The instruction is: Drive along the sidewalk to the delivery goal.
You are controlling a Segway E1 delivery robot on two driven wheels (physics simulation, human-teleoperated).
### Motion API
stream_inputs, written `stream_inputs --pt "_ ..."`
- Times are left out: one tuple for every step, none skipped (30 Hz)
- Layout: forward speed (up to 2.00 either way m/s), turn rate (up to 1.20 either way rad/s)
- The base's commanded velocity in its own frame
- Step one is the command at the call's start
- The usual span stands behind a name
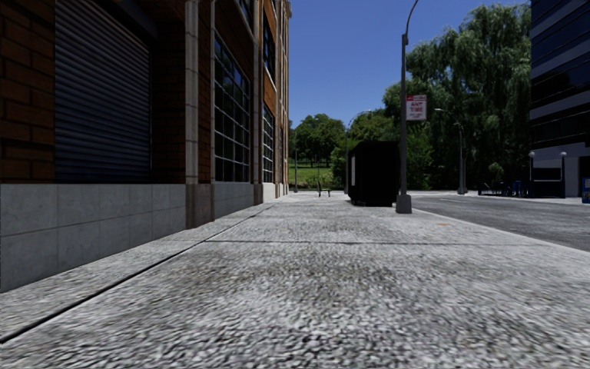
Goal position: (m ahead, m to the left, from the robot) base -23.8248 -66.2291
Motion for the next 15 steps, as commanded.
stream_inputs --pt "2.00 0.00" --pt "2.00 0.00" --pt "2.00 0.00" --pt "2.00 0.00" --pt "2.00 0.00" --pt "2.00 0.00" --pt "2.00 0.00" --pt "2.00 0.00" --pt "2.00 0.00" --pt "2.00 0.00" --pt "2.00 0.00" --pt "2.00 0.00" --pt "2.00 0.00" --pt "2.00 -0.05" --pt "2.00 -0.05"
